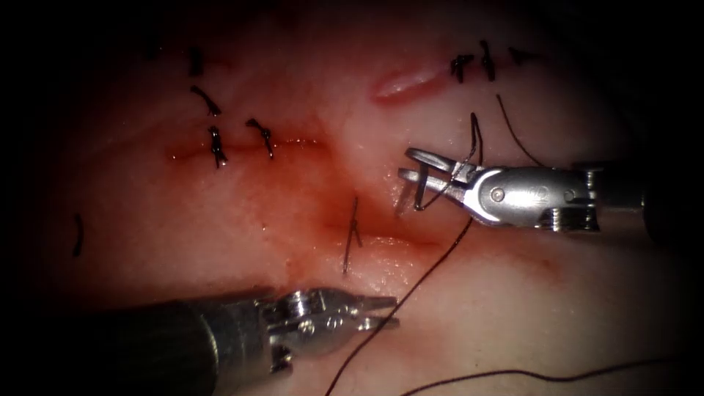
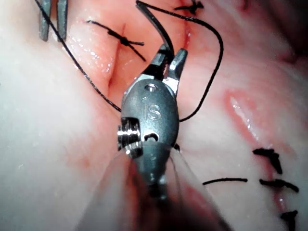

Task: Wound Closure

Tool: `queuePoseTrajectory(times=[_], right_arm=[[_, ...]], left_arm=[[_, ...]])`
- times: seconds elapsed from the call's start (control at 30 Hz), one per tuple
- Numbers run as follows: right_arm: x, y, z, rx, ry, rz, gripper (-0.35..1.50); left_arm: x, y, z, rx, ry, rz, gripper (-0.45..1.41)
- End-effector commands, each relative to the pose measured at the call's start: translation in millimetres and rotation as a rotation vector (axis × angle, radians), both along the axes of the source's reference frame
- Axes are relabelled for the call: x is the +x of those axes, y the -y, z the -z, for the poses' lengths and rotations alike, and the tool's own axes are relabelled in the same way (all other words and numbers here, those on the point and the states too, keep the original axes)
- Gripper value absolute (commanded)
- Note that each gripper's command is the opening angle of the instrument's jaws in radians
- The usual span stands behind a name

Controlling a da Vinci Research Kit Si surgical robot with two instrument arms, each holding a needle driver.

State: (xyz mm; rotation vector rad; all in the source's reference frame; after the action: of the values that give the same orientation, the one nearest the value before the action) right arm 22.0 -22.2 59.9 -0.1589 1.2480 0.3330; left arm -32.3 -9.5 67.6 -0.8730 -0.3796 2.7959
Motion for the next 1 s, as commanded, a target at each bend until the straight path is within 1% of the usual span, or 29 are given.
queuePoseTrajectory(times=[0.03, 0.23, 0.37, 0.57, 0.8, 1.0], right_arm=[[1.1, 0.7, -0.8, -0.020, 0.019, 0.028, -0.35], [1.0, 2.5, -2.3, -0.027, 0.073, 0.089, -0.35], [1.0, 4.4, -4.2, -0.039, 0.098, 0.134, -0.35], [0.7, 7.1, -6.6, 0.033, 0.126, 0.161, -0.35], [-0.5, 8.8, -8.6, 0.089, 0.161, 0.181, -0.35], [-1.6, 9.8, -9.5, 0.120, 0.179, 0.189, -0.35]], left_arm=[[-0.6, -0.2, -0.5, -0.001, 0.001, 0.000, 0.14], [-0.6, -0.2, -0.6, -0.001, 0.001, 0.000, 0.12], [-0.6, -0.2, -0.6, -0.001, 0.001, 0.000, 0.12], [-0.5, -0.3, -0.7, -0.001, 0.001, 0.000, 0.12], [-0.5, -0.3, -0.7, -0.001, 0.000, 0.000, 0.12], [-0.5, -0.3, -0.8, -0.002, 0.000, 0.000, 0.12]])
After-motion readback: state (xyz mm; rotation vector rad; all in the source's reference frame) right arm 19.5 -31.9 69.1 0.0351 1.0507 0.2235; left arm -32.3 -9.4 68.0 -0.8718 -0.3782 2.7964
